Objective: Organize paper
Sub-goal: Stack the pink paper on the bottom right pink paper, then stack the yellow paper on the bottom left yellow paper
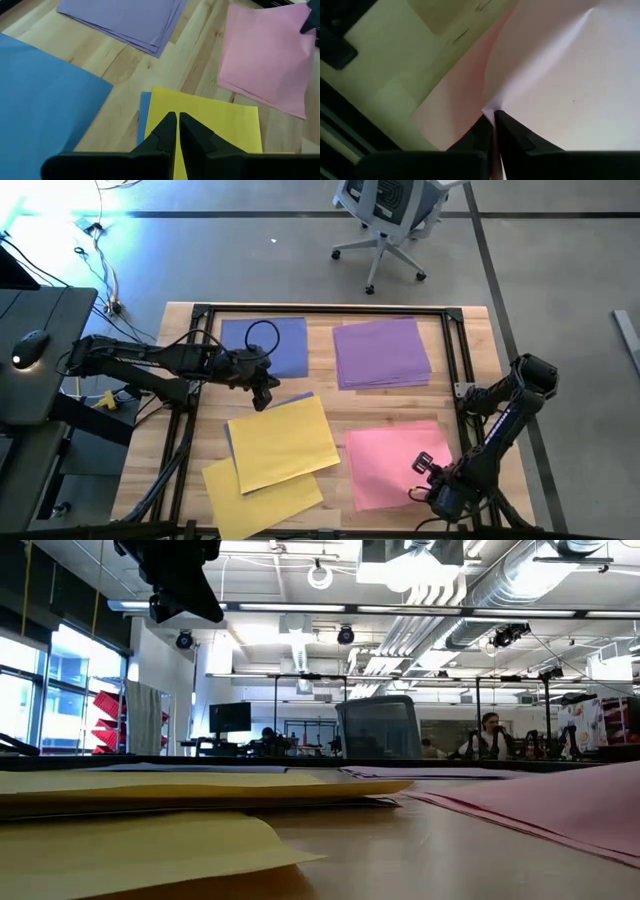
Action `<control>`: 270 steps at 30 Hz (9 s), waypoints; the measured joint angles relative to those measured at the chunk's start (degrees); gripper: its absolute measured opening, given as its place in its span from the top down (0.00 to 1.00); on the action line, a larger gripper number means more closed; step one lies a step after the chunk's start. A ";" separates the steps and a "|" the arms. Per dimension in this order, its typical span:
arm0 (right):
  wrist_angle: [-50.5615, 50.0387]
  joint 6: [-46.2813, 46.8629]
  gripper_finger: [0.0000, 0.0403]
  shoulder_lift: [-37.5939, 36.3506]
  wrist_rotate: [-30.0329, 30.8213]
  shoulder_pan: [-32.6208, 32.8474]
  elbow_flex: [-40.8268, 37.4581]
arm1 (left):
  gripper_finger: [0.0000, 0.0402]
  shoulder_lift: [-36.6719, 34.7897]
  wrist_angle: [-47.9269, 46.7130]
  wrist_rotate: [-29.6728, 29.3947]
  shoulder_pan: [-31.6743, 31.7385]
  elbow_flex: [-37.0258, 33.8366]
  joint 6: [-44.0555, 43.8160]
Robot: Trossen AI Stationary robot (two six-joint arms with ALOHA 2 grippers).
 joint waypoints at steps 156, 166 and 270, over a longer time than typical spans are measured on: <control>48.19 2.73 1.00 36.13 -2.09 -30.74 24.11 | 1.00 24.12 -16.88 5.65 -46.46 -7.56 -53.91; 43.95 11.27 1.00 30.24 2.92 -33.17 26.29 | 1.00 25.47 -11.44 0.26 -48.17 -4.64 -59.07; 28.40 19.63 1.00 43.74 22.87 -21.77 60.28 | 1.00 20.36 -38.24 -27.35 -60.68 29.97 -65.76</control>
